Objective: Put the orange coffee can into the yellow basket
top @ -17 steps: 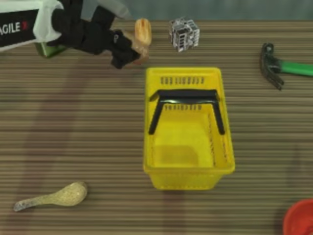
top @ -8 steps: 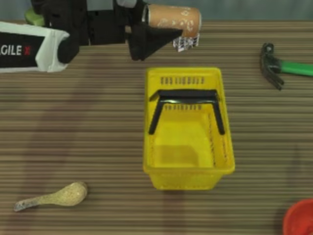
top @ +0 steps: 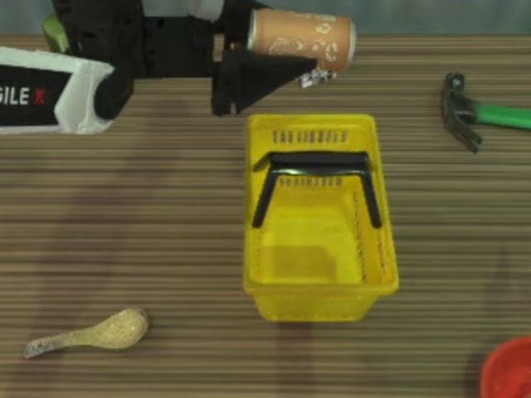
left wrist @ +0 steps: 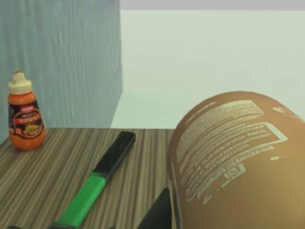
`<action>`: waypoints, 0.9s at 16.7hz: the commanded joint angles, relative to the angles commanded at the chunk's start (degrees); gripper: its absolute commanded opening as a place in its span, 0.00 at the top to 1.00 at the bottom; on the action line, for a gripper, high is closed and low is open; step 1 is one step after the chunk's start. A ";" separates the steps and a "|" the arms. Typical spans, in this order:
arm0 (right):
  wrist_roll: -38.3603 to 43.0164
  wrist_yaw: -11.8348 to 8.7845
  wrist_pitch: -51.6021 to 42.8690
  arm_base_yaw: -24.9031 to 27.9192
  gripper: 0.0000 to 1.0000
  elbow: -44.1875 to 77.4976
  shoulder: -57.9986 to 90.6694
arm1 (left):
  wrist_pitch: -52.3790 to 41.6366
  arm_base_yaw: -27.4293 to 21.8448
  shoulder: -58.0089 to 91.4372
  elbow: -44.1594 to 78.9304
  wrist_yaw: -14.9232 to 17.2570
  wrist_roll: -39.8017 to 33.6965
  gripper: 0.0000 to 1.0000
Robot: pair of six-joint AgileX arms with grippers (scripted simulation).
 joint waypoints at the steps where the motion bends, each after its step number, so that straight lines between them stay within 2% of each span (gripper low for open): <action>1: 0.00 0.00 0.00 0.00 0.00 0.00 0.00 | 0.00 0.00 0.00 0.00 0.00 0.00 1.00; 5: 0.00 0.00 0.00 0.00 0.00 0.00 0.00 | 2.22 0.40 2.30 -0.32 0.12 0.13 1.00; 11: 0.00 0.00 0.00 0.00 0.00 0.00 0.00 | 16.97 1.28 12.28 -3.96 0.21 -0.17 1.00; 15: 0.00 0.00 0.00 0.00 0.00 0.00 0.00 | 19.01 1.49 14.00 -4.78 0.11 -0.24 1.00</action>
